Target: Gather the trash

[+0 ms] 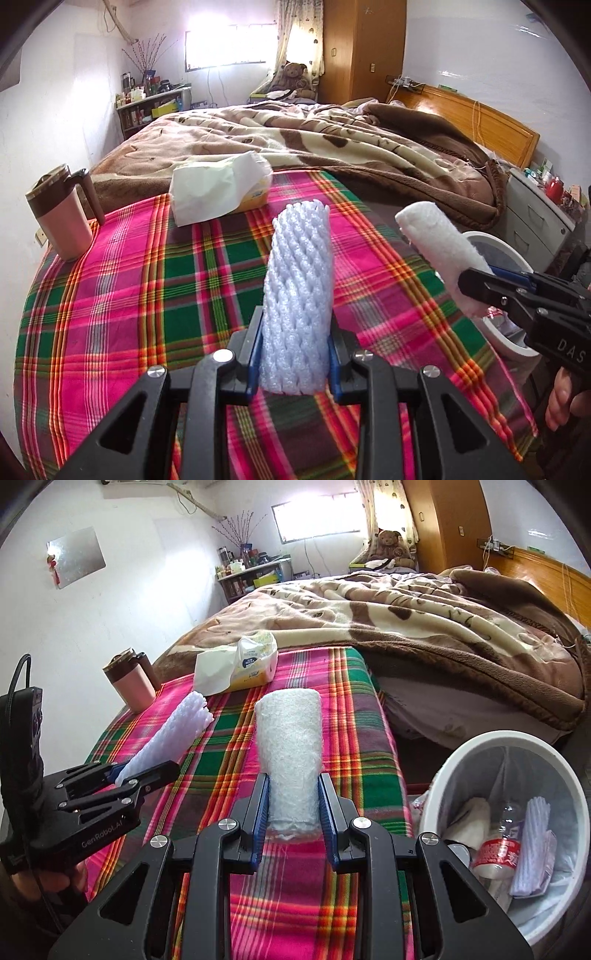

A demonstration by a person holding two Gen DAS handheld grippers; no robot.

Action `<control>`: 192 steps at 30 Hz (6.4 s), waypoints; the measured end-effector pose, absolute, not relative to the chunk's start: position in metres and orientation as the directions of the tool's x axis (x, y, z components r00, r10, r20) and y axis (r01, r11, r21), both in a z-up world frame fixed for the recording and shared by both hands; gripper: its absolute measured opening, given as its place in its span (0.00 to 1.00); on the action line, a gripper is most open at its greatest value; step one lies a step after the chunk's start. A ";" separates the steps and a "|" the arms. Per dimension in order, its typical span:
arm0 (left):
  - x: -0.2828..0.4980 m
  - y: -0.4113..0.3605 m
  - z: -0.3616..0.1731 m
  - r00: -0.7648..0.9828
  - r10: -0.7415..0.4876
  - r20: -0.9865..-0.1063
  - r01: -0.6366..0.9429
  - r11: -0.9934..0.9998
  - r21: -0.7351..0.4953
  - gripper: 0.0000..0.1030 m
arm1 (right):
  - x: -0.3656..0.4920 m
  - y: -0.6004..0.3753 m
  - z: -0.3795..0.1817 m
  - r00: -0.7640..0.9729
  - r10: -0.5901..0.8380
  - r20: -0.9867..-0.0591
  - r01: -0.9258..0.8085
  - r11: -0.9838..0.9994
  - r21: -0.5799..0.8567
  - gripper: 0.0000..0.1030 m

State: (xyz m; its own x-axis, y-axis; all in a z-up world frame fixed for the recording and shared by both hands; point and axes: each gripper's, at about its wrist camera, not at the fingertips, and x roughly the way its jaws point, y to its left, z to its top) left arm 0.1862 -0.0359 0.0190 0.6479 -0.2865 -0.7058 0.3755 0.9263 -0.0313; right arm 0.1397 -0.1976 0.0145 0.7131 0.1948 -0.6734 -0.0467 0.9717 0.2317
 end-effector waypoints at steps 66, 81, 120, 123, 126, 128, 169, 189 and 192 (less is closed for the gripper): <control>0.094 -0.228 0.015 0.520 -0.503 -0.690 0.582 0.800 -0.144 0.72 | 0.051 -0.366 -0.007 0.701 -0.077 -0.709 0.290 0.939 0.185 0.59; 0.074 -0.145 0.016 0.649 -0.356 -0.672 0.398 0.912 -0.099 0.75 | 0.030 -0.310 0.005 0.782 0.019 -0.623 0.162 0.959 0.232 0.59; 0.019 -0.087 0.017 0.826 -0.193 -0.530 0.241 0.970 0.022 0.76 | -0.003 -0.247 0.011 0.843 -0.094 -0.529 0.171 0.980 0.099 0.60; 0.018 -0.087 0.017 0.827 -0.192 -0.529 0.238 0.971 0.020 0.76 | -0.004 -0.248 0.011 0.843 -0.098 -0.528 0.177 0.979 0.101 0.60; 0.016 -0.087 0.018 0.826 -0.193 -0.529 0.239 0.971 0.018 0.76 | -0.005 -0.247 0.012 0.844 -0.102 -0.526 0.181 0.978 0.100 0.60; 0.015 -0.087 0.018 0.827 -0.195 -0.527 0.241 0.970 0.019 0.76 | -0.006 -0.247 0.012 0.845 -0.102 -0.524 0.180 0.978 0.101 0.60; 0.014 -0.090 0.020 0.828 -0.195 -0.525 0.239 0.971 0.017 0.76 | -0.008 -0.244 0.014 0.847 -0.102 -0.522 0.185 0.977 0.109 0.60; 0.014 -0.088 0.019 0.827 -0.196 -0.526 0.239 0.971 0.013 0.76 | -0.008 -0.243 0.014 0.847 -0.100 -0.523 0.184 0.977 0.110 0.60; 0.014 -0.088 0.019 0.828 -0.195 -0.526 0.238 0.971 0.013 0.76 | -0.008 -0.243 0.014 0.847 -0.100 -0.522 0.183 0.977 0.111 0.60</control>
